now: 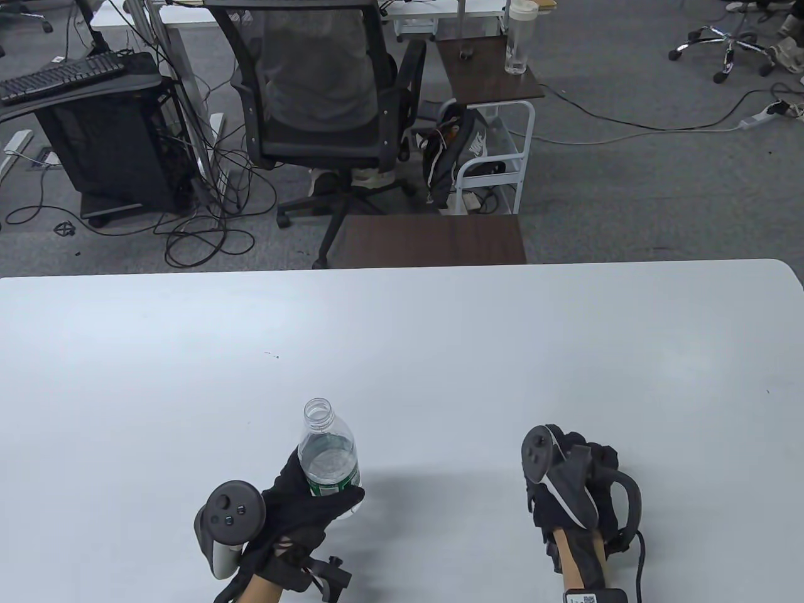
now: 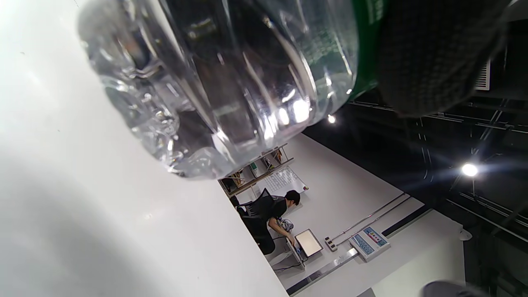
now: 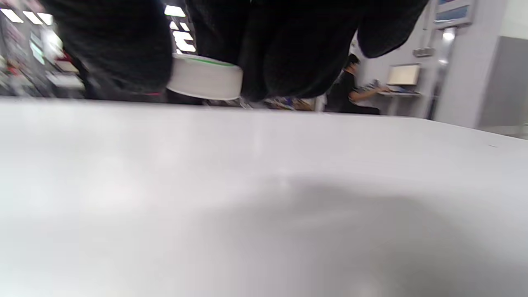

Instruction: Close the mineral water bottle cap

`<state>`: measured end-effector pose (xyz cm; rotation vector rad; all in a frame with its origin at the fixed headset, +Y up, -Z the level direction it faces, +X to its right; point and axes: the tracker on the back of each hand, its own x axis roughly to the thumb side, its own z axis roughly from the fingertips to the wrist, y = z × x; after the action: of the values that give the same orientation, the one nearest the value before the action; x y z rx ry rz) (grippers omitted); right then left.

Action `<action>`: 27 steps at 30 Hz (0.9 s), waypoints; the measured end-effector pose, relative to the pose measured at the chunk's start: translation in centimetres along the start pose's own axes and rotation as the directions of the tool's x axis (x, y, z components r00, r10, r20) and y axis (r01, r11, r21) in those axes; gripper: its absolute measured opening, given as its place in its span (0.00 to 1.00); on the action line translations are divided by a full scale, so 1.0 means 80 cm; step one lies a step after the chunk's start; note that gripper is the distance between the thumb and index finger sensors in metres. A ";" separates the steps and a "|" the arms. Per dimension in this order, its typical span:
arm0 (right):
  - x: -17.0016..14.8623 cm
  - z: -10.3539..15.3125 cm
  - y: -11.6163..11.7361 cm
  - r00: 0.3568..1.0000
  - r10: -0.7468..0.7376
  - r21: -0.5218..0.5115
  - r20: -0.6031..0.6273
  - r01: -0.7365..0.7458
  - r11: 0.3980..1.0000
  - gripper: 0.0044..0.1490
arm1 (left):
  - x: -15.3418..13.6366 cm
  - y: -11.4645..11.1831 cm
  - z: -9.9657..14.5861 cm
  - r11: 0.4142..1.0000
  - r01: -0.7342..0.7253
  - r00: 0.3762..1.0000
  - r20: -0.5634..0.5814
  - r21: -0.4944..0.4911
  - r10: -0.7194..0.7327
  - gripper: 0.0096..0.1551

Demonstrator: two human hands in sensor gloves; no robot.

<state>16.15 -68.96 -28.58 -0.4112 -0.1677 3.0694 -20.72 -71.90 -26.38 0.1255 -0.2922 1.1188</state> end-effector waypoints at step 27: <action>0.169 0.125 -0.208 0.853 -0.278 -0.141 0.441 0.371 0.918 0.35 | 0.013 -0.030 0.003 0.983 0.071 0.997 0.044 -0.169 -0.064 0.57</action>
<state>0.87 -52.69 -20.66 0.2543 -0.5378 2.7546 -18.14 -72.10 -25.76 0.0046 -0.4135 1.0203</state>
